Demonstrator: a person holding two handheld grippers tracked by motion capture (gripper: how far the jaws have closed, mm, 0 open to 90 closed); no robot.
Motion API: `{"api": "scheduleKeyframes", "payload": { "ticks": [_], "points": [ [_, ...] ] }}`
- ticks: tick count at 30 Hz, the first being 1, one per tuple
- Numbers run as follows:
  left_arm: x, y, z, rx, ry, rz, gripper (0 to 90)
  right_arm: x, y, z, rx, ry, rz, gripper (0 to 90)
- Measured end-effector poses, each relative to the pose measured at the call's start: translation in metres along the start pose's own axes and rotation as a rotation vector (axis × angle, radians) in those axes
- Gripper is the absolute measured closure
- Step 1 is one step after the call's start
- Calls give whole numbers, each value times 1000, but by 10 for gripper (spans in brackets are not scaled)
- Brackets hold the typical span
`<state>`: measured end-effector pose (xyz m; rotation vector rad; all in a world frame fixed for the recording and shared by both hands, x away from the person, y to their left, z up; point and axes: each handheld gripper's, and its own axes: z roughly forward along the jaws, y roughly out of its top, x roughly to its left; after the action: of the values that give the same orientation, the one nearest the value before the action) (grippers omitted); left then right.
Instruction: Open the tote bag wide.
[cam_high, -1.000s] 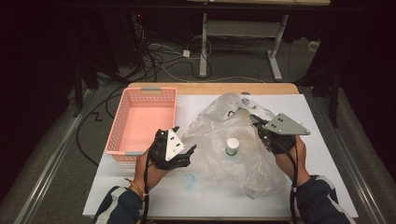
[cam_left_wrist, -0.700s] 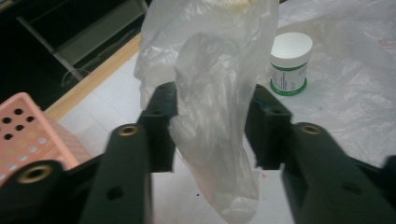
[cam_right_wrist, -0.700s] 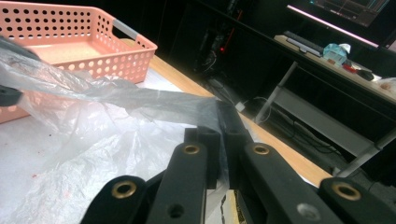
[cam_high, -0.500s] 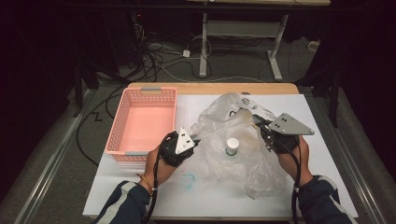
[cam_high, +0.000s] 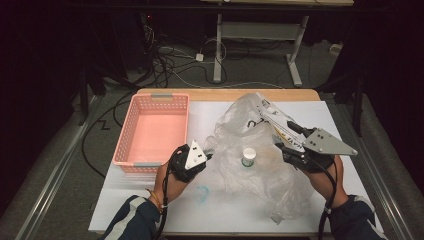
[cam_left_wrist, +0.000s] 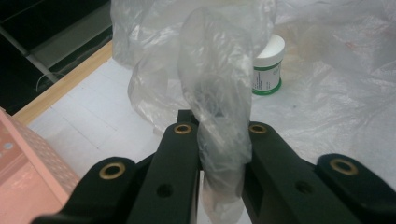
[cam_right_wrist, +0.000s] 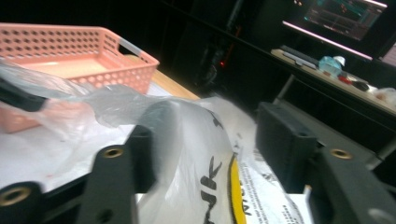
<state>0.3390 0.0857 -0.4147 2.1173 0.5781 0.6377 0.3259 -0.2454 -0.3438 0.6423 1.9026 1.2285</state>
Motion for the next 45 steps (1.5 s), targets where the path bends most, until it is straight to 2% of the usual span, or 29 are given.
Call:
{"api": "scheduleKeyframes", "payload": {
  "ticks": [2,4,5,6,7,9,12,17,18,20,22,24,26,27,28,31,32,33,34,35,36,37,40,41,42,43,44,45],
  "points": [
    [-2,-1,1,4,-2,6,865,4,1,-8,-16,3,8,332],
    [-3,0,2,11,-2,12,865,9,1,-14,-24,37,13,284],
    [-4,0,3,11,1,12,866,13,2,-14,-3,61,2,268],
    [-4,0,3,11,3,10,866,13,2,-14,-3,61,2,268],
    [-4,1,3,16,0,10,866,21,2,-13,29,112,-20,225],
    [-4,1,4,12,6,4,866,29,3,-10,50,134,-46,193],
    [-3,1,4,23,20,-5,866,36,4,-6,66,180,-42,174],
    [1,-1,4,33,36,-16,866,39,6,-10,31,184,-35,165],
    [2,-2,3,35,43,-15,866,37,7,-15,8,183,-25,173],
    [3,-4,2,43,44,-23,866,35,6,-21,-8,178,-34,178],
    [4,-5,1,47,55,-24,866,30,2,-29,-1,167,-36,188],
    [5,-7,0,50,58,-33,866,22,-5,-37,20,169,0,180],
    [5,-8,-1,54,57,-32,865,20,-10,-42,25,165,12,177],
    [5,-8,-1,55,56,-33,865,19,-20,-51,61,181,6,157],
    [4,-9,-1,55,55,-33,865,19,-20,-51,61,181,6,157],
    [2,-9,0,62,52,-29,865,29,-40,-68,93,244,-3,207],
    [1,-9,0,64,51,-27,865,29,-40,-68,93,244,-3,207],
    [1,-9,1,68,50,-25,865,38,-52,-74,123,307,-18,233],
    [0,-9,2,69,51,-25,865,38,-52,-74,123,307,-18,233],
    [0,-9,2,66,51,-27,865,43,-58,-76,139,344,-21,239],
    [0,-9,2,60,48,-33,864,51,-71,-75,183,414,-21,282],
    [0,-9,2,52,51,-28,864,51,-71,-75,183,414,-21,282],
    [-2,-8,5,55,45,-22,864,61,-88,-68,257,495,-14,279],
    [-2,-8,5,58,43,-16,864,67,-95,-62,305,512,-28,264],
    [-3,-8,6,60,41,-12,864,69,-97,-58,329,527,-42,256],
    [-3,-8,6,59,38,-12,864,69,-97,-58,329,527,-42,256],
    [-3,-8,7,56,37,-13,864,71,-104,-50,367,518,-51,246],
    [-3,-8,7,56,34,-13,864,71,-104,-50,367,518,-51,246]
  ]
}}
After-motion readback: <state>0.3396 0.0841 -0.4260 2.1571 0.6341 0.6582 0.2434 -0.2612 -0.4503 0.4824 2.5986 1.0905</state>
